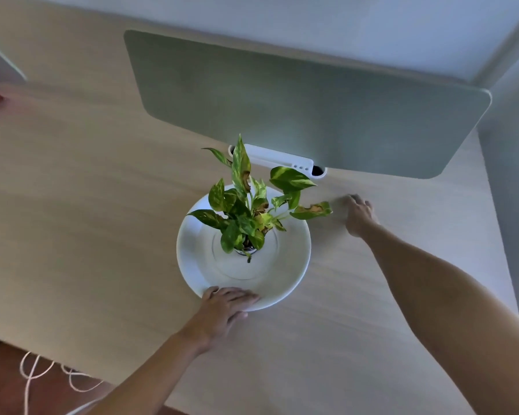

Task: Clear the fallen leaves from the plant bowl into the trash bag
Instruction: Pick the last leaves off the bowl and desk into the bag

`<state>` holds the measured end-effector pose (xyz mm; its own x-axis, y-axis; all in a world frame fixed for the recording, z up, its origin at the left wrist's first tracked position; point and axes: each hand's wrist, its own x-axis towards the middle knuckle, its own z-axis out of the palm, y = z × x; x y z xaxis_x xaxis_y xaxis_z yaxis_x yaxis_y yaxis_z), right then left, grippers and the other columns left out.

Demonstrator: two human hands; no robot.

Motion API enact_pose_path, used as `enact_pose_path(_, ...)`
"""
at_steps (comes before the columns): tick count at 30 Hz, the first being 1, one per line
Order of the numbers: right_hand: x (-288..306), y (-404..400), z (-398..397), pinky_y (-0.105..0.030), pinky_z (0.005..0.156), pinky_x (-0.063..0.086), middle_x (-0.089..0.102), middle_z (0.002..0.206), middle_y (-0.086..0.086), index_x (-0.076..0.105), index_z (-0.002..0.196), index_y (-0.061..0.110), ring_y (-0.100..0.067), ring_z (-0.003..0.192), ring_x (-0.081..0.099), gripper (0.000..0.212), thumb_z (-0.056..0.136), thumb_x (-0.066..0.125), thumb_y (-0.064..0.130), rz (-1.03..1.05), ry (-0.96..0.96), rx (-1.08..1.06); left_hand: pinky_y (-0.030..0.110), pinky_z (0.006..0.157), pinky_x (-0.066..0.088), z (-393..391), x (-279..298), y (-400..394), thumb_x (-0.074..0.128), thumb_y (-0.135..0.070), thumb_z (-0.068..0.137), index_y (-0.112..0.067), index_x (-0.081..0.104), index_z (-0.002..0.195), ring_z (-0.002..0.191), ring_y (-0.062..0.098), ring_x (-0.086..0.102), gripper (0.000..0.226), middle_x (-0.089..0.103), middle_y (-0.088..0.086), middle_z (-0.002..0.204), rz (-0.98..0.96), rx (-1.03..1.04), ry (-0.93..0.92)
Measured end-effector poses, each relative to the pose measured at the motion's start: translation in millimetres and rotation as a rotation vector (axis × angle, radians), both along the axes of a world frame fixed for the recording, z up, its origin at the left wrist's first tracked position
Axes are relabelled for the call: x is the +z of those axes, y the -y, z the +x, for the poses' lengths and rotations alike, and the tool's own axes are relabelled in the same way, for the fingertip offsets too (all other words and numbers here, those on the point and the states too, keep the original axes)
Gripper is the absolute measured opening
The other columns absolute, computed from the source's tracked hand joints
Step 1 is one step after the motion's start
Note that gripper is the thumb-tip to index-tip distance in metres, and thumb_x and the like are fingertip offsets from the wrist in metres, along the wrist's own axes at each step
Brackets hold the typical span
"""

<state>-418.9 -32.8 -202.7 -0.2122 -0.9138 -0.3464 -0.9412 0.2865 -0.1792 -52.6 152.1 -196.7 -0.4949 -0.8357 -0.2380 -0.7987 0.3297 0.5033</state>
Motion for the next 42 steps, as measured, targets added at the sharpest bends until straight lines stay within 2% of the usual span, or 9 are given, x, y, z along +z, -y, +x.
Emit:
enact_pose_path(2, -8.4, -1.3, 0.8, -0.041, 0.103, 0.044, 0.036, 0.15, -0.005, 0.04, 0.141, 0.015, -0.035, 0.133, 0.036, 0.064, 0.081, 0.048, -0.006, -0.058, 0.001, 0.014, 0.021, 0.1, 0.006, -0.5, 3.6, -1.6, 0.018, -0.052, 0.083, -0.048, 0.037, 0.138, 0.135, -0.002, 0.031, 0.058, 0.041, -0.026, 0.144, 0.004, -0.003, 0.029)
enact_pose_path(5, -11.5, -8.7, 5.1, -0.04, 0.085, 0.055, 0.06, 0.115, -0.017, 0.064, 0.113, 0.003, -0.037, 0.109, 0.056, 0.04, 0.081, 0.043, -0.01, -0.189, -0.07, -0.004, 0.021, 0.098, 0.006, 1.3, 4.8, -3.3, 0.019, -0.052, 0.084, -0.048, 0.039, 0.137, 0.134, -0.002, 0.032, 0.057, 0.044, -0.026, 0.142, 0.019, -0.001, 0.016)
enact_pose_path(11, 5.3, -41.2, 20.5, -0.041, 0.069, 0.056, 0.068, 0.087, -0.027, 0.071, 0.088, -0.004, -0.042, 0.08, 0.065, 0.025, 0.082, 0.047, -0.008, -0.252, 0.043, -0.153, 0.023, 0.098, 0.008, -0.7, 8.6, -1.8, 0.031, -0.044, 0.094, -0.045, 0.039, 0.138, 0.134, 0.001, 0.032, 0.044, 0.044, -0.025, 0.143, 0.072, -0.012, 0.015)
enact_pose_path(15, 14.1, -79.0, 31.4, -0.032, 0.064, 0.054, 0.071, 0.084, -0.02, 0.072, 0.08, 0.007, -0.037, 0.077, 0.065, 0.03, 0.074, 0.045, -0.007, -0.294, 0.149, -0.235, 0.027, 0.102, 0.012, 2.0, 7.6, -4.5, 0.032, -0.041, 0.096, -0.043, 0.04, 0.138, 0.134, 0.004, 0.036, 0.043, 0.046, -0.021, 0.143, 0.072, -0.032, 0.014)
enact_pose_path(20, 24.1, -150.4, 36.9, -0.03, 0.072, 0.054, 0.074, 0.084, -0.015, 0.071, 0.094, 0.013, -0.028, 0.079, 0.065, 0.028, 0.081, 0.054, -0.004, -0.275, 0.189, -0.344, 0.024, 0.1, 0.011, 2.3, 11.2, -3.7, 0.032, -0.035, 0.099, -0.037, 0.041, 0.14, 0.135, 0.006, 0.036, 0.042, 0.045, -0.017, 0.145, 0.028, -0.062, 0.017)
enact_pose_path(25, 40.0, -246.2, 24.5, -0.029, 0.078, 0.049, 0.076, 0.088, -0.013, 0.077, 0.084, 0.01, -0.031, 0.088, 0.066, 0.022, 0.077, 0.06, -0.002, -0.282, 0.164, -0.536, 0.031, 0.104, 0.021, 2.0, 12.6, -2.8, 0.034, -0.036, 0.097, -0.036, 0.043, 0.139, 0.131, 0.009, 0.043, 0.042, 0.05, -0.016, 0.142, -0.004, -0.064, 0.056)
enact_pose_path(29, 53.1, -326.7, 19.9, -0.022, 0.069, 0.043, 0.075, 0.089, -0.013, 0.077, 0.084, 0.01, -0.029, 0.087, 0.067, 0.015, 0.075, 0.067, 0.003, -0.303, 0.181, -0.737, 0.04, 0.104, 0.024, -3.4, 18.0, -2.4, 0.039, -0.031, 0.097, -0.033, 0.046, 0.138, 0.128, 0.017, 0.046, 0.041, 0.054, -0.01, 0.139, -0.012, -0.058, 0.097)
enact_pose_path(34, 51.6, -431.2, 27.4, -0.023, 0.072, 0.044, 0.074, 0.088, -0.014, 0.076, 0.085, 0.011, -0.026, 0.084, 0.067, 0.009, 0.077, 0.072, 0.01, -0.288, 0.287, -0.983, 0.058, 0.111, 0.013, -27.4, 21.3, -29.7, 0.038, -0.029, 0.096, -0.024, 0.04, 0.14, 0.146, 0.023, 0.02, 0.044, 0.025, 0.007, 0.157, -0.146, 0.002, 0.198)
enact_pose_path(42, 18.1, -559.8, 67.3, -0.022, 0.072, 0.04, 0.067, 0.075, -0.002, 0.07, 0.083, 0.017, -0.018, 0.076, 0.061, 0.008, 0.075, 0.074, 0.018, -0.407, 0.449, -1.381, 0.055, 0.115, 0.01, -137.9, 10.3, -152.1, 0.035, -0.037, 0.096, -0.028, 0.031, 0.146, 0.149, 0.019, 0.011, 0.051, 0.015, 0.002, 0.161, -0.103, -0.5, 0.13)
